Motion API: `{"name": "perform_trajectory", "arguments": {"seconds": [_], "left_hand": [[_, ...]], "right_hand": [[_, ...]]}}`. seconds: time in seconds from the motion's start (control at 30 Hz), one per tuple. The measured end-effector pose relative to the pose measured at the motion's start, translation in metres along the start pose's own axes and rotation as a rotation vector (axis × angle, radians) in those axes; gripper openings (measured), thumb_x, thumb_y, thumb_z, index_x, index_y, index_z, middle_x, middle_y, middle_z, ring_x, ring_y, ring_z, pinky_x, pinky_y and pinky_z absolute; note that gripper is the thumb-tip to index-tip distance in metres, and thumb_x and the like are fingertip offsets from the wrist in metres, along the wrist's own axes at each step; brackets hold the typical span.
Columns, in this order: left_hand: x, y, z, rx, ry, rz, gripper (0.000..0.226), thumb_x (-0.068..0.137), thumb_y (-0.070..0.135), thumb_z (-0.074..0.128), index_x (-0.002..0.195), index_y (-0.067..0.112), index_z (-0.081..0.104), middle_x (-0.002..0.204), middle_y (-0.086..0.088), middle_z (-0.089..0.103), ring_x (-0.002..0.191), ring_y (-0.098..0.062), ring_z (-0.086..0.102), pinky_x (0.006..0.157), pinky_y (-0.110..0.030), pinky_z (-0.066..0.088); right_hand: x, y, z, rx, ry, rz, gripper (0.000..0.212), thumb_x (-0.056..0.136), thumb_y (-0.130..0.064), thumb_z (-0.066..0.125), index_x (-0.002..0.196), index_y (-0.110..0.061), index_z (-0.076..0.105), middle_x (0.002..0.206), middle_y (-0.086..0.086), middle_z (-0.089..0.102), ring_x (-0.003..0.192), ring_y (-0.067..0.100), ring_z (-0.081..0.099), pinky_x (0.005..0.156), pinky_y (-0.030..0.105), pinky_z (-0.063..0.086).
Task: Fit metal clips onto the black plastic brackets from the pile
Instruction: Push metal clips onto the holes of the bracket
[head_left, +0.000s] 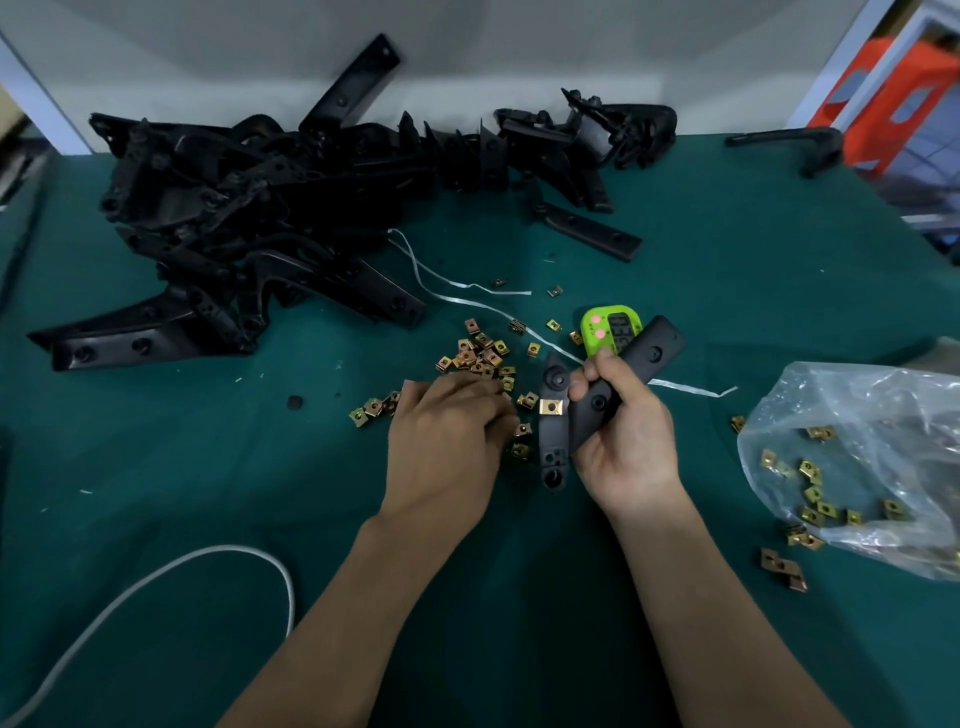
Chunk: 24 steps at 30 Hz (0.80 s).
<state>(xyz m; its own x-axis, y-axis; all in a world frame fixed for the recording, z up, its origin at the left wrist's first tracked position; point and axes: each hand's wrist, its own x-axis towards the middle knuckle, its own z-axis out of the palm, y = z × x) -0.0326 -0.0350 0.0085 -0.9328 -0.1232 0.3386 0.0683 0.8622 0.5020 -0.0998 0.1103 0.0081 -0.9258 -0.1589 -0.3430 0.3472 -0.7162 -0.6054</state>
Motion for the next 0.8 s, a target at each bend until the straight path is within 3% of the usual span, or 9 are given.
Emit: {"name": "perform_trajectory", "arguments": {"seconds": [0.07, 0.1, 0.17, 0.27, 0.37, 0.5, 0.8], "left_hand": [[-0.006, 0.003, -0.006, -0.208, 0.063, -0.153, 0.004, 0.090, 0.032, 0.073, 0.089, 0.034, 0.077, 0.073, 0.013, 0.074, 0.063, -0.009, 0.065, 0.068, -0.021, 0.050], [-0.008, 0.003, -0.008, -0.356, 0.034, -0.241, 0.007, 0.092, 0.034, 0.071, 0.088, 0.039, 0.075, 0.069, 0.014, 0.072, 0.057, -0.007, 0.064, 0.059, -0.018, 0.051], [-0.010, 0.003, -0.012, -0.697, -0.081, -0.403, 0.016, 0.093, 0.023, 0.072, 0.084, 0.037, 0.076, 0.071, 0.011, 0.075, 0.058, -0.006, 0.069, 0.052, -0.015, 0.050], [-0.011, 0.001, -0.017, -1.027, -0.234, -0.582, 0.015, 0.093, 0.003, 0.070, 0.089, 0.016, 0.076, 0.076, -0.009, 0.077, 0.065, -0.020, 0.074, 0.056, -0.023, 0.058], [-0.012, -0.003, -0.018, -1.036, -0.339, -0.584, 0.009, 0.094, -0.002, 0.066, 0.095, 0.004, 0.073, 0.082, -0.014, 0.077, 0.072, -0.023, 0.075, 0.063, -0.025, 0.060], [-0.012, -0.005, -0.020, -1.009, -0.431, -0.554, 0.005, 0.090, 0.002, 0.072, 0.094, -0.002, 0.074, 0.081, -0.016, 0.077, 0.068, -0.022, 0.072, 0.061, -0.024, 0.058], [-0.012, -0.007, -0.023, -0.896, -0.527, -0.467, 0.008, 0.083, 0.012, 0.081, 0.075, 0.014, 0.079, 0.074, -0.011, 0.077, 0.065, -0.019, 0.072, 0.059, -0.023, 0.057]], "right_hand": [[0.001, 0.000, 0.000, 0.016, 0.002, -0.007, 0.029, 0.098, -0.015, 0.057, 0.069, -0.013, 0.055, 0.060, 0.005, 0.049, 0.053, 0.017, 0.053, 0.059, 0.027, 0.052], [0.001, 0.000, 0.000, 0.021, 0.004, -0.010, 0.030, 0.098, -0.015, 0.057, 0.068, -0.013, 0.055, 0.060, 0.005, 0.049, 0.053, 0.017, 0.053, 0.060, 0.027, 0.052], [0.002, 0.001, 0.001, 0.023, 0.008, -0.028, 0.033, 0.099, -0.015, 0.057, 0.066, -0.013, 0.056, 0.060, 0.005, 0.049, 0.052, 0.017, 0.053, 0.059, 0.028, 0.052], [0.003, 0.002, 0.001, 0.033, 0.007, -0.051, 0.038, 0.099, -0.014, 0.057, 0.061, -0.014, 0.059, 0.059, 0.004, 0.051, 0.051, 0.016, 0.054, 0.055, 0.026, 0.052], [0.003, 0.003, 0.000, 0.021, 0.003, -0.046, 0.034, 0.098, -0.016, 0.059, 0.064, -0.013, 0.059, 0.060, 0.005, 0.051, 0.051, 0.017, 0.054, 0.055, 0.027, 0.052], [0.003, 0.003, -0.001, 0.030, 0.003, -0.049, 0.036, 0.098, -0.014, 0.058, 0.063, -0.013, 0.060, 0.060, 0.005, 0.051, 0.052, 0.017, 0.054, 0.056, 0.027, 0.052], [0.005, 0.005, -0.003, -0.015, -0.026, -0.032, 0.024, 0.092, -0.013, 0.064, 0.069, -0.011, 0.056, 0.061, 0.008, 0.048, 0.053, 0.019, 0.052, 0.057, 0.029, 0.051]]}}
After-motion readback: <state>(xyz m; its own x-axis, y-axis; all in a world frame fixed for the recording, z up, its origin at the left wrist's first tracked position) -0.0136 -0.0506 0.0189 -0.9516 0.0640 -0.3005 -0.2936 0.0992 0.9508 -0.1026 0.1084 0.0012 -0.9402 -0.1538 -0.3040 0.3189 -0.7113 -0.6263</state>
